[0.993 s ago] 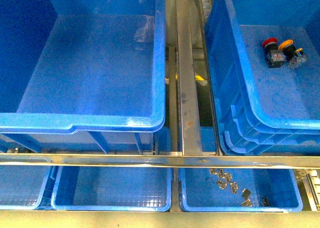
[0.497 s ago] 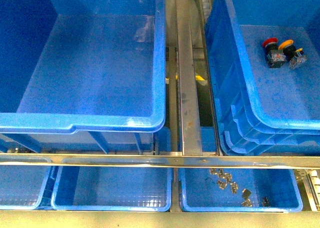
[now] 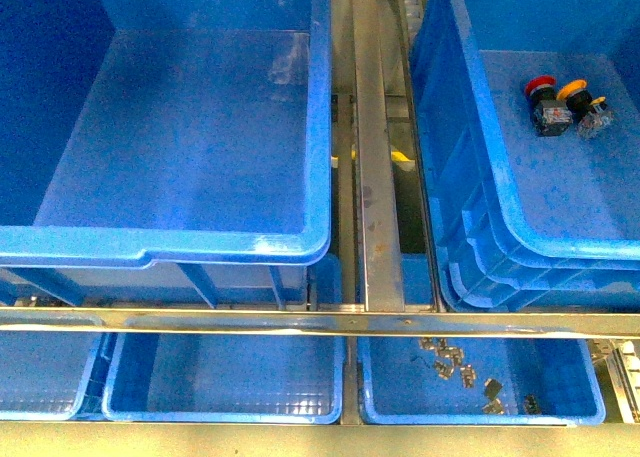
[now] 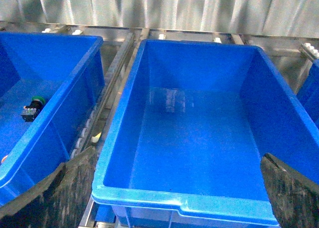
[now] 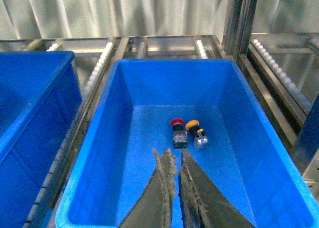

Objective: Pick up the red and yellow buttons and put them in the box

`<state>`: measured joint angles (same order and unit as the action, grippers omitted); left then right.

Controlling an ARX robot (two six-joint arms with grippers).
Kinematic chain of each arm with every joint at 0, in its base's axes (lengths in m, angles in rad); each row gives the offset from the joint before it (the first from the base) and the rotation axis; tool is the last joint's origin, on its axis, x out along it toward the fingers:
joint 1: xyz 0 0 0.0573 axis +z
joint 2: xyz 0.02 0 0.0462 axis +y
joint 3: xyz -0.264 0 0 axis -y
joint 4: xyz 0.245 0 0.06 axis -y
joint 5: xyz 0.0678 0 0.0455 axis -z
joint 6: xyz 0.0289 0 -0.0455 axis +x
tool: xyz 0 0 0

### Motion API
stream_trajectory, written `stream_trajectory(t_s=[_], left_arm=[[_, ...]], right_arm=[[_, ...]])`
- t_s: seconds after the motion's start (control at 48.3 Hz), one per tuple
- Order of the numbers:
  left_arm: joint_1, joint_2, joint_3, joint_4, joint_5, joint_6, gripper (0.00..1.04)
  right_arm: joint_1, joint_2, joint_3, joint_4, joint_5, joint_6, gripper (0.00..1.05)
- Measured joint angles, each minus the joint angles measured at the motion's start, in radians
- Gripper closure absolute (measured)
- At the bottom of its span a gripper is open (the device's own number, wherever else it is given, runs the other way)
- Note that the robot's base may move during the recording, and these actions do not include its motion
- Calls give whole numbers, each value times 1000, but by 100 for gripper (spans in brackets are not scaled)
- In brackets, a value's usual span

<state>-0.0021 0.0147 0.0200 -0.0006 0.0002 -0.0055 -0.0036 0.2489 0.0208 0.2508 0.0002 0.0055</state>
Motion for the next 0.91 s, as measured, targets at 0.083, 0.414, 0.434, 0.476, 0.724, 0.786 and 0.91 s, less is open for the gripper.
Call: stream_trajectory(t_s=[0.083, 0.414, 0.434, 0.476, 0.724, 0.786, 0.91], left_arm=[[0, 0, 0, 0, 0, 0, 8], [0, 0, 0, 0, 0, 1, 8], [0, 0, 0, 0, 0, 1, 8], [0, 0, 0, 0, 0, 1, 8], [0, 0, 0, 0, 0, 1, 8], [0, 0, 0, 0, 0, 1, 8], [0, 0, 0, 0, 0, 1, 8]], right_arm=[[0, -20, 0, -20, 0, 0, 101], [2, -229, 1, -244, 0, 0, 101], [2, -235, 1, -246, 0, 0, 101], [2, -243, 1, -246, 0, 0, 101], [2, -244, 1, -249, 0, 0, 101], [2, -244, 1, -249, 0, 0, 101], [2, -244, 1, -249, 0, 0, 101]])
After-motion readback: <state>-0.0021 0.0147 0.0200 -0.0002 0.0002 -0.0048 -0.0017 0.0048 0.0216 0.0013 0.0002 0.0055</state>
